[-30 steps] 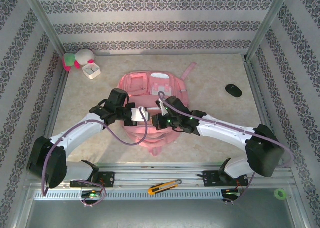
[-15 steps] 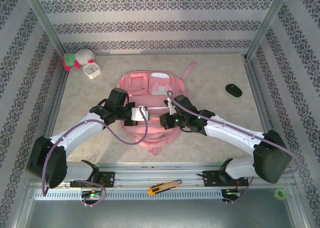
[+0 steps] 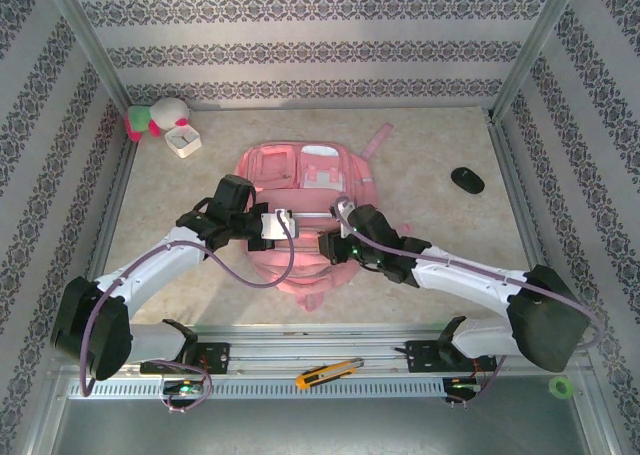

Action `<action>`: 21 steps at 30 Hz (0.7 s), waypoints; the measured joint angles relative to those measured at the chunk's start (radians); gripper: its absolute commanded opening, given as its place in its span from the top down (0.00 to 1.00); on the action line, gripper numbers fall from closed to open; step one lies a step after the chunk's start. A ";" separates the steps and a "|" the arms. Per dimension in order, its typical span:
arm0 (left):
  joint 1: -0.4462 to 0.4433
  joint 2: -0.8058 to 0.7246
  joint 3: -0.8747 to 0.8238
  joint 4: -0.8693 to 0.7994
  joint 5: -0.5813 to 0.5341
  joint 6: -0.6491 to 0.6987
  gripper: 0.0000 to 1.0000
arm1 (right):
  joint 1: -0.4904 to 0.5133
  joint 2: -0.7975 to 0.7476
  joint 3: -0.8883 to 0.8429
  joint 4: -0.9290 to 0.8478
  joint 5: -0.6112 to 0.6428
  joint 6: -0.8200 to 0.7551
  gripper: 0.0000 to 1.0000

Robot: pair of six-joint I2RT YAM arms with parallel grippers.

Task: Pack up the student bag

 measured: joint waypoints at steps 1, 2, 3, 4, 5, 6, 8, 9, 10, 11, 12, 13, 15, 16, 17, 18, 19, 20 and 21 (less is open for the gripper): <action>0.000 0.000 0.000 0.000 0.000 -0.004 1.00 | 0.006 -0.005 -0.017 0.027 0.010 -0.004 0.80; 0.000 0.000 0.000 0.001 0.000 -0.008 1.00 | 0.011 -0.008 -0.031 0.050 0.019 -0.008 0.80; 0.000 0.000 0.000 0.001 0.001 -0.012 1.00 | 0.013 -0.009 -0.040 0.067 0.024 -0.012 0.80; 0.000 0.000 0.000 0.001 0.001 -0.016 1.00 | 0.019 -0.009 -0.048 0.082 0.032 -0.017 0.80; 0.000 0.000 0.000 0.002 0.001 -0.020 1.00 | 0.020 -0.009 -0.055 0.095 0.041 -0.020 0.81; 0.000 0.000 0.000 0.002 0.000 -0.023 1.00 | 0.024 -0.009 -0.060 0.105 0.048 -0.023 0.87; 0.001 0.000 0.000 0.003 -0.001 -0.027 0.99 | 0.026 -0.010 -0.074 0.128 0.064 -0.024 1.00; 0.001 0.000 0.000 0.005 -0.002 -0.030 0.95 | 0.030 -0.014 -0.082 0.140 0.071 -0.025 1.00; 0.001 0.000 -0.001 0.006 -0.002 -0.031 0.86 | 0.036 -0.026 -0.093 0.151 0.082 -0.032 1.00; 0.001 0.000 -0.001 0.006 -0.003 -0.032 0.77 | 0.042 -0.047 -0.107 0.157 0.092 -0.034 1.00; 0.001 0.000 -0.001 0.006 -0.004 -0.035 0.69 | 0.044 -0.066 -0.119 0.159 0.100 -0.035 1.00; 0.001 -0.002 -0.001 0.006 -0.006 -0.039 0.59 | 0.043 -0.088 -0.131 0.159 0.105 -0.038 1.00; 0.002 -0.005 -0.001 0.007 -0.009 -0.042 0.49 | 0.043 -0.116 -0.146 0.156 0.116 -0.043 1.00; 0.002 -0.006 -0.001 0.006 -0.007 -0.039 0.47 | 0.042 -0.124 -0.149 0.155 0.119 -0.046 1.00; 0.002 -0.006 -0.001 0.006 -0.006 -0.045 0.44 | 0.038 -0.127 -0.150 0.154 0.116 -0.050 1.00; 0.002 -0.008 0.000 0.006 -0.006 -0.046 0.37 | 0.036 -0.127 -0.150 0.153 0.116 -0.052 1.00; 0.002 -0.008 0.001 0.006 0.001 -0.047 0.33 | 0.031 -0.127 -0.150 0.150 0.105 -0.055 1.00; -0.006 -0.008 0.005 0.009 0.007 -0.053 0.30 | 0.029 -0.127 -0.149 0.144 0.091 -0.061 1.00; -0.022 -0.008 0.006 0.024 0.001 -0.067 0.30 | 0.024 -0.125 -0.148 0.140 0.077 -0.066 1.00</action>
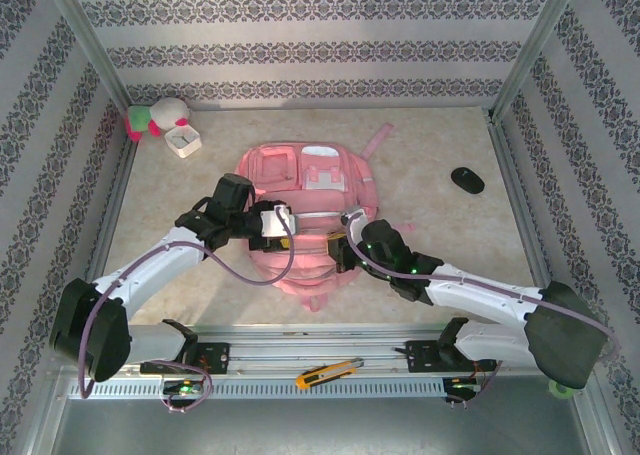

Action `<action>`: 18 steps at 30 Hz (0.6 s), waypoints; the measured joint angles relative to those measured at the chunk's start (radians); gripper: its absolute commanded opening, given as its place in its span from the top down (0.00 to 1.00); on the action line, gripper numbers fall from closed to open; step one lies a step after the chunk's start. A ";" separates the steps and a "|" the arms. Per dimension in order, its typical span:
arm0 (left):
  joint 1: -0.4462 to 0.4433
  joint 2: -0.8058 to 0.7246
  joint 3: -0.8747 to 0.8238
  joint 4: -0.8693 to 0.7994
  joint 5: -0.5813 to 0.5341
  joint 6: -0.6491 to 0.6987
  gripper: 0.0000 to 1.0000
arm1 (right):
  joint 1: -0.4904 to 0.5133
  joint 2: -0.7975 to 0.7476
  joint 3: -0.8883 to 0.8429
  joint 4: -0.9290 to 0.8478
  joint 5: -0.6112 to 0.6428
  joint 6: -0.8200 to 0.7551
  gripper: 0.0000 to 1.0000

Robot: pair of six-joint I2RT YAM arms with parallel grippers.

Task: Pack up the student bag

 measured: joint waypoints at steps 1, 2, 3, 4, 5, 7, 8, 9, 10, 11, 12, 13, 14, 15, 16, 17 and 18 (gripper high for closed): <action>-0.027 0.000 0.002 0.023 -0.003 -0.010 0.30 | -0.002 0.004 0.002 -0.003 -0.013 -0.006 1.00; -0.061 0.001 0.005 0.045 -0.004 -0.023 0.30 | -0.003 0.009 0.006 -0.008 -0.023 -0.009 1.00; -0.087 0.003 0.009 0.061 -0.003 -0.033 0.30 | -0.004 0.011 0.008 -0.008 -0.030 -0.012 1.00; -0.115 0.012 0.018 0.079 -0.003 -0.043 0.30 | -0.007 0.012 0.010 -0.009 -0.036 -0.013 1.00; -0.134 0.026 0.029 0.093 -0.004 -0.053 0.30 | -0.008 0.012 0.011 -0.010 -0.041 -0.013 1.00; -0.149 0.063 0.052 0.121 -0.018 -0.069 0.31 | -0.008 0.012 0.012 -0.011 -0.047 -0.016 1.00; -0.151 0.081 0.061 0.132 -0.026 -0.076 0.32 | -0.012 0.012 0.012 -0.011 -0.051 -0.017 1.00; -0.153 0.098 0.067 0.142 -0.036 -0.082 0.33 | -0.014 0.012 0.012 -0.011 -0.056 -0.017 1.00; -0.153 0.115 0.069 0.151 -0.052 -0.087 0.34 | -0.015 0.012 0.012 -0.011 -0.059 -0.017 1.00; -0.153 0.129 0.069 0.156 -0.068 -0.088 0.37 | -0.020 0.012 0.012 -0.011 -0.063 -0.018 1.00; -0.153 0.138 0.069 0.156 -0.081 -0.088 0.39 | -0.021 0.012 0.012 -0.012 -0.065 -0.019 1.00; -0.153 0.148 0.069 0.156 -0.099 -0.088 0.42 | -0.021 0.012 0.012 -0.012 -0.068 -0.020 1.00; -0.153 0.155 0.069 0.156 -0.114 -0.088 0.44 | -0.022 0.011 0.012 -0.014 -0.072 -0.020 1.00; -0.153 0.160 0.069 0.156 -0.122 -0.088 0.48 | -0.024 0.011 0.012 -0.015 -0.075 -0.020 1.00; -0.153 0.164 0.069 0.155 -0.127 -0.088 0.56 | -0.028 0.011 0.012 -0.016 -0.079 -0.020 1.00; -0.154 0.166 0.069 0.153 -0.128 -0.085 0.66 | -0.031 0.011 0.012 -0.019 -0.083 -0.020 1.00; -0.156 0.167 0.070 0.148 -0.127 -0.088 0.74 | -0.035 0.011 0.012 -0.019 -0.087 -0.020 1.00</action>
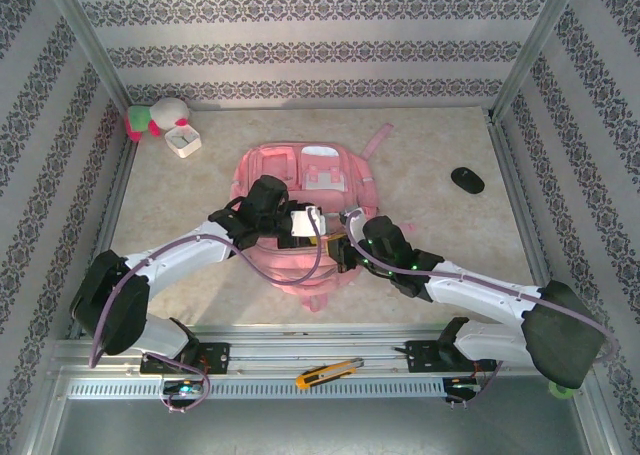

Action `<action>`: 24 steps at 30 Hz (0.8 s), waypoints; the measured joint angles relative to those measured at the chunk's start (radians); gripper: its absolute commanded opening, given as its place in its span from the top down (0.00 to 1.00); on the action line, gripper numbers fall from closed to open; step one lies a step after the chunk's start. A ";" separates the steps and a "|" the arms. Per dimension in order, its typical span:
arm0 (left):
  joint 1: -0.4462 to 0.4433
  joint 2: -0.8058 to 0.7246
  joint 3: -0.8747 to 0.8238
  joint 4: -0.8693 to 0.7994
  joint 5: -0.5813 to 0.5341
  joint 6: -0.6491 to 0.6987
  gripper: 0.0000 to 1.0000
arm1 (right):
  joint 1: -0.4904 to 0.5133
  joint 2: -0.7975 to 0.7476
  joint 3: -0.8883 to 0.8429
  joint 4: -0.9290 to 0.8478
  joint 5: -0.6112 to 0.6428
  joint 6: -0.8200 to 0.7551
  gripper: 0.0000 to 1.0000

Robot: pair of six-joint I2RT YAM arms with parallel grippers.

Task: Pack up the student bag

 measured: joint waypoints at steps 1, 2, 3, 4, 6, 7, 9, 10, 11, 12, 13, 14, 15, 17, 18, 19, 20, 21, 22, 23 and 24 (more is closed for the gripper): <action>-0.002 0.000 0.001 -0.011 0.005 0.002 0.84 | -0.007 0.000 0.000 0.000 -0.003 0.000 1.00; -0.003 0.000 0.002 -0.021 0.015 0.003 0.90 | -0.018 0.000 0.000 0.000 -0.010 0.000 1.00; -0.003 0.000 0.003 -0.028 0.022 0.003 0.92 | -0.029 0.000 0.000 -0.003 -0.019 0.000 1.00; 0.000 -0.001 0.003 -0.033 0.029 0.008 0.94 | -0.044 0.000 0.001 -0.010 -0.036 0.000 1.00; 0.015 -0.007 0.003 -0.042 0.049 0.010 0.95 | -0.084 -0.008 0.001 -0.029 -0.080 -0.003 1.00; 0.029 -0.013 0.002 -0.045 0.067 0.010 0.95 | -0.109 -0.017 0.001 -0.039 -0.104 -0.008 1.00; 0.059 -0.035 -0.003 -0.053 0.103 0.010 0.95 | -0.161 -0.041 0.001 -0.053 -0.138 -0.014 1.00; 0.074 -0.050 -0.007 -0.058 0.126 0.011 0.95 | -0.191 -0.055 0.000 -0.056 -0.166 -0.018 1.00; 0.084 -0.065 -0.010 -0.063 0.142 0.012 0.95 | -0.214 -0.066 0.000 -0.057 -0.196 -0.020 1.00; 0.092 -0.077 -0.013 -0.066 0.155 0.013 0.95 | -0.231 -0.076 0.000 -0.056 -0.225 -0.023 1.00; 0.098 -0.085 -0.014 -0.069 0.166 0.012 0.95 | -0.245 -0.085 0.000 -0.056 -0.254 -0.027 1.00; 0.103 -0.092 -0.015 -0.074 0.180 0.013 0.93 | -0.256 -0.090 0.000 -0.056 -0.280 -0.033 1.00; 0.107 -0.094 -0.015 -0.080 0.189 0.012 0.90 | -0.262 -0.092 0.000 -0.056 -0.294 -0.035 1.00; 0.111 -0.095 -0.015 -0.093 0.208 0.013 0.72 | -0.270 -0.083 0.000 -0.060 -0.334 -0.041 1.00; 0.116 -0.097 -0.015 -0.101 0.211 0.009 0.58 | -0.274 -0.077 0.000 -0.064 -0.337 -0.042 1.00; 0.128 -0.102 -0.016 -0.106 0.216 -0.002 0.48 | -0.281 -0.065 0.000 -0.075 -0.343 -0.042 1.00; 0.137 -0.106 -0.016 -0.104 0.224 -0.015 0.42 | -0.286 -0.050 0.000 -0.082 -0.352 -0.044 1.00; 0.142 -0.109 -0.016 -0.099 0.233 -0.030 0.39 | -0.286 -0.035 0.000 -0.086 -0.357 -0.045 1.00; 0.142 -0.111 -0.015 -0.089 0.237 -0.046 0.36 | -0.286 -0.023 0.000 -0.092 -0.364 -0.047 1.00; 0.133 -0.110 -0.014 -0.080 0.238 -0.059 0.35 | -0.283 -0.014 0.002 -0.098 -0.370 -0.050 1.00; 0.114 -0.108 -0.013 -0.069 0.230 -0.071 0.34 | -0.283 -0.006 0.006 -0.105 -0.375 -0.053 1.00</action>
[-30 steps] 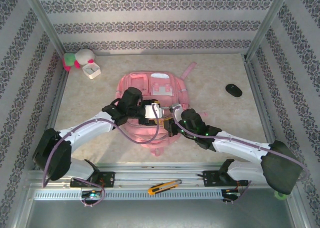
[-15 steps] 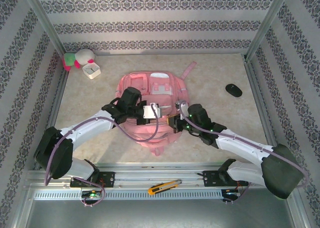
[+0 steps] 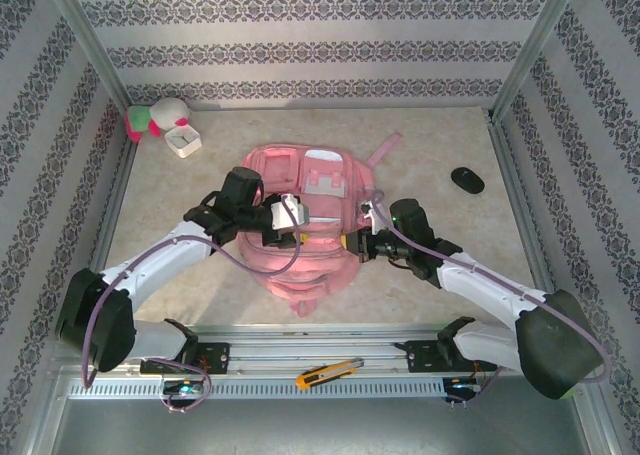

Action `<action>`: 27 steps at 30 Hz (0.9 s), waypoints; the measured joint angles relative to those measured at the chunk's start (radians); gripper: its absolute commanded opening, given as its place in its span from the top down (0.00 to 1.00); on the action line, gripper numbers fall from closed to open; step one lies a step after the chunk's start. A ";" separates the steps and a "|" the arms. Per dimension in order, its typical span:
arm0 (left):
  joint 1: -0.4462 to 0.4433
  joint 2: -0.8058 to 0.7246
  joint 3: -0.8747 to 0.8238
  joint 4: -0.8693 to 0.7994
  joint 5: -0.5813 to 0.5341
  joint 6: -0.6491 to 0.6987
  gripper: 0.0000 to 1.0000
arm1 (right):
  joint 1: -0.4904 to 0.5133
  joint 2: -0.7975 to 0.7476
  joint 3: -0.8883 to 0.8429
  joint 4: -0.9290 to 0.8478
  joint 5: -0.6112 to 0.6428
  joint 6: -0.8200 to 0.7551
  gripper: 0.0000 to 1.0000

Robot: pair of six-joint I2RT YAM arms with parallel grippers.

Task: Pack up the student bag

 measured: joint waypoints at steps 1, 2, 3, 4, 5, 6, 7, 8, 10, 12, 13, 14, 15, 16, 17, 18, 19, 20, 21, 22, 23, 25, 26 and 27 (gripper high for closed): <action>-0.018 0.004 0.002 0.009 -0.008 -0.008 0.34 | 0.003 0.003 0.005 -0.004 -0.002 -0.003 1.00; -0.046 0.013 0.008 0.020 -0.021 -0.014 0.34 | 0.004 0.005 0.009 -0.008 -0.003 -0.008 1.00; -0.069 0.024 0.014 0.032 -0.032 -0.018 0.34 | 0.004 0.005 0.012 -0.009 -0.003 -0.010 1.00; -0.095 0.042 0.023 0.044 -0.049 -0.022 0.34 | 0.004 0.005 0.016 -0.009 -0.006 -0.011 1.00; -0.115 0.063 0.031 0.059 -0.064 -0.026 0.34 | 0.004 0.005 0.018 -0.009 -0.006 -0.011 1.00; -0.129 0.081 0.038 0.068 -0.077 -0.028 0.34 | 0.004 0.005 0.019 -0.011 -0.006 -0.011 1.00; -0.137 0.100 0.043 0.078 -0.089 -0.029 0.34 | 0.004 0.005 0.019 -0.012 -0.007 -0.011 1.00; -0.140 0.118 0.045 0.083 -0.102 -0.029 0.34 | 0.004 0.005 0.019 -0.012 -0.007 -0.011 1.00; -0.140 0.147 0.046 0.087 -0.125 -0.029 0.37 | 0.004 0.004 0.019 -0.013 -0.010 -0.011 1.00; -0.140 0.167 0.046 0.087 -0.140 -0.032 0.51 | 0.004 0.004 0.019 -0.013 -0.010 -0.011 1.00; -0.140 0.172 0.046 0.088 -0.145 -0.033 0.60 | 0.004 0.004 0.019 -0.017 -0.011 -0.011 1.00; -0.140 0.174 0.046 0.090 -0.148 -0.035 0.67 | 0.004 0.004 0.019 -0.020 -0.011 -0.013 1.00; -0.140 0.174 0.046 0.090 -0.148 -0.034 0.75 | 0.004 0.005 0.019 -0.023 -0.011 -0.016 1.00; -0.140 0.174 0.046 0.091 -0.148 -0.032 0.82 | 0.003 0.005 0.020 -0.024 -0.011 -0.018 1.00; -0.141 0.174 0.046 0.092 -0.146 -0.031 0.87 | -0.003 0.005 0.020 -0.027 -0.011 -0.018 1.00; -0.141 0.173 0.045 0.095 -0.144 -0.029 0.91 | -0.013 0.008 0.020 -0.026 -0.019 -0.019 1.00; -0.140 0.172 0.043 0.105 -0.143 -0.026 0.94 | -0.026 0.014 0.022 -0.026 -0.028 -0.019 1.00; -0.140 0.172 0.040 0.115 -0.143 -0.024 0.96 | -0.039 0.023 0.026 -0.026 -0.040 -0.018 1.00; -0.140 0.169 0.036 0.125 -0.143 -0.024 0.98 | -0.058 0.036 0.033 -0.026 -0.055 -0.018 1.00; -0.140 0.167 0.031 0.134 -0.143 -0.022 0.99 | -0.076 0.050 0.041 -0.024 -0.067 -0.017 1.00; -0.140 0.163 0.026 0.140 -0.140 -0.020 1.00 | -0.101 0.069 0.051 -0.018 -0.075 -0.014 1.00; -0.140 0.162 0.024 0.150 -0.135 -0.013 1.00 | -0.143 0.113 0.074 -0.001 -0.109 -0.006 1.00; -0.140 0.162 0.024 0.154 -0.132 -0.009 1.00 | -0.158 0.134 0.084 0.010 -0.131 0.000 1.00; -0.140 0.161 0.024 0.156 -0.129 -0.006 1.00 | -0.170 0.150 0.093 0.014 -0.151 0.009 1.00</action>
